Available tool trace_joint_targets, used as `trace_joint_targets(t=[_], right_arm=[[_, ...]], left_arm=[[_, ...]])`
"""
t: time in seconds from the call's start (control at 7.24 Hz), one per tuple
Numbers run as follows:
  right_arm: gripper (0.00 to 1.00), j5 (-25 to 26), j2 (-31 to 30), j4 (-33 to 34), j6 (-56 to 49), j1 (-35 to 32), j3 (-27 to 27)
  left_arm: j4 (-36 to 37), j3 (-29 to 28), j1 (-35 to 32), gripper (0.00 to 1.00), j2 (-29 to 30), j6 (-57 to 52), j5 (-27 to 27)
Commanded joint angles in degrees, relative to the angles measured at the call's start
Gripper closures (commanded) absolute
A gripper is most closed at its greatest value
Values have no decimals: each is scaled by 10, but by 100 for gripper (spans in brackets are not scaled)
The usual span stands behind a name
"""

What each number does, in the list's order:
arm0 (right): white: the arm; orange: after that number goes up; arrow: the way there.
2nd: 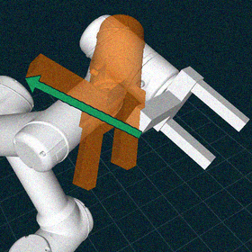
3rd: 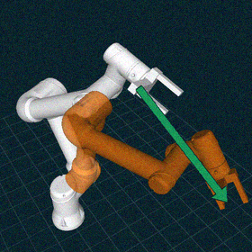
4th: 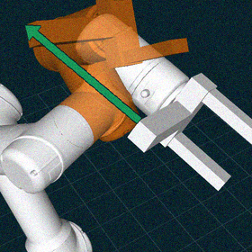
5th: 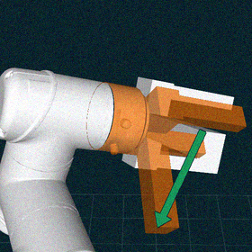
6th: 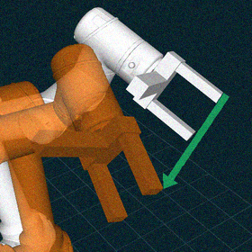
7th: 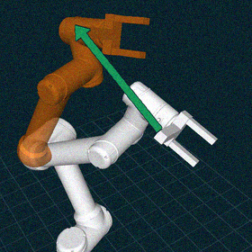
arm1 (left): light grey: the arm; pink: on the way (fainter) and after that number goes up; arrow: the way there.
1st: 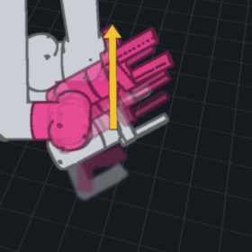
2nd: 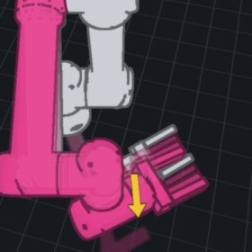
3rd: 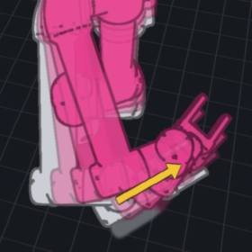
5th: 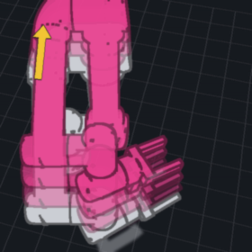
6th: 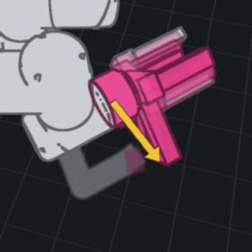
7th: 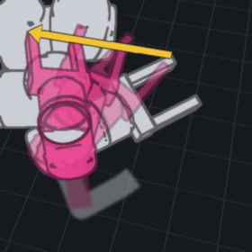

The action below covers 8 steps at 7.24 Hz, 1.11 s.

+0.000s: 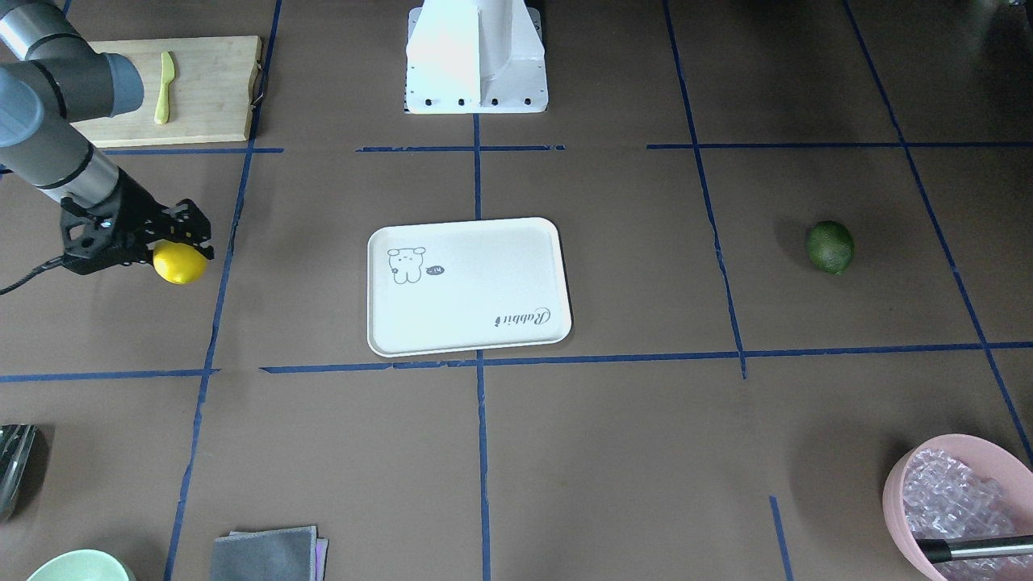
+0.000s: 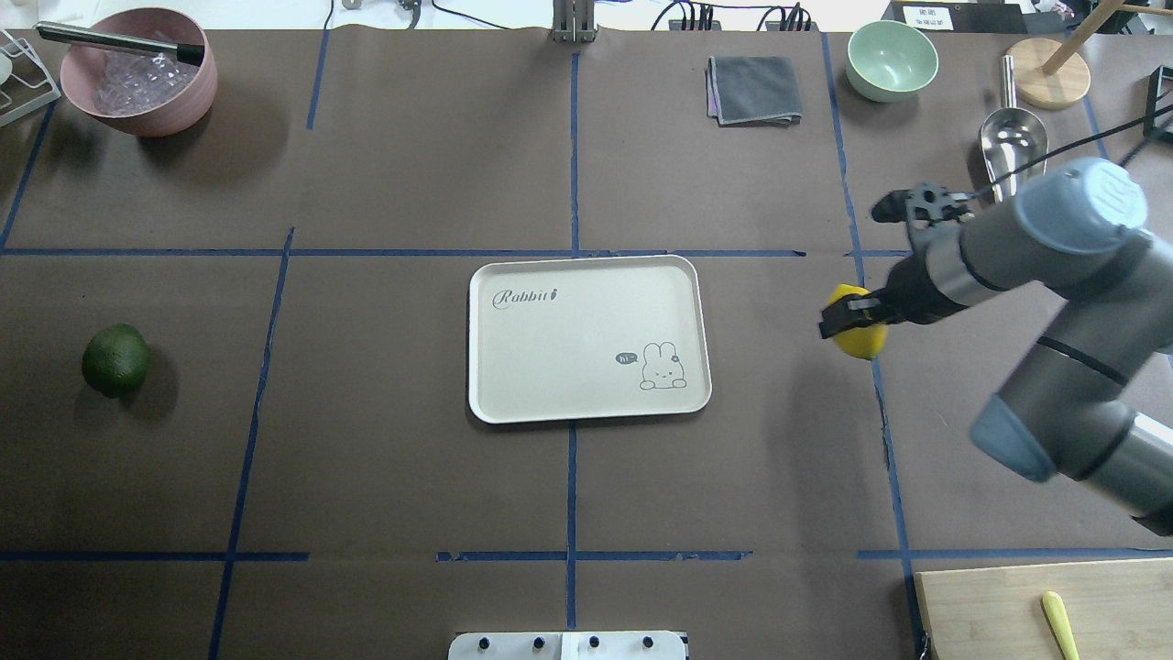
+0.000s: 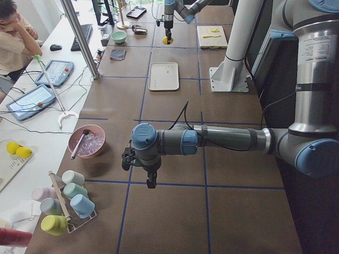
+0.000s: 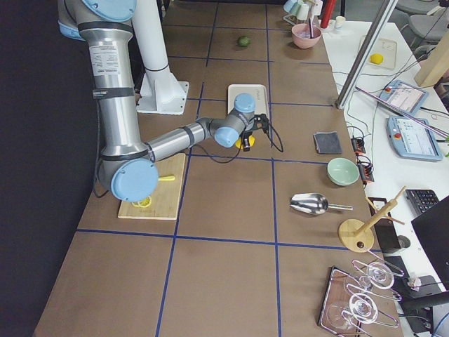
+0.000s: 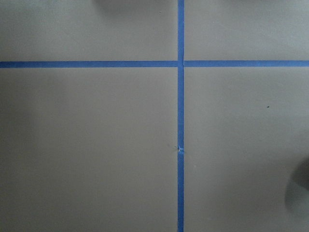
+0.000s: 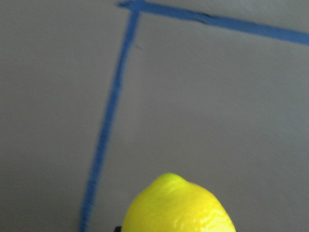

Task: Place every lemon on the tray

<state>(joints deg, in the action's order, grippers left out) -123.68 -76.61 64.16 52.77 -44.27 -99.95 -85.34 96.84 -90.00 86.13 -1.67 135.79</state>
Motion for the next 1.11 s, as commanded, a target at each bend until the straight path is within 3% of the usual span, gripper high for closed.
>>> trace_joint_targets(t=[0.0,0.28,0.41,0.97], right_arm=[[100,6,180,136,82,37,61],[100,74,276,139,147,81,158],[100,77,296,138,166,84,190],[98,89,291,142,219,107,199]], left_arm=[[0,0,0,0,0,-1,0],[0,-1,1,0,0,0,0],[0,-1,1,0,0,0,0],[0,-1,1,0,0,1,0]])
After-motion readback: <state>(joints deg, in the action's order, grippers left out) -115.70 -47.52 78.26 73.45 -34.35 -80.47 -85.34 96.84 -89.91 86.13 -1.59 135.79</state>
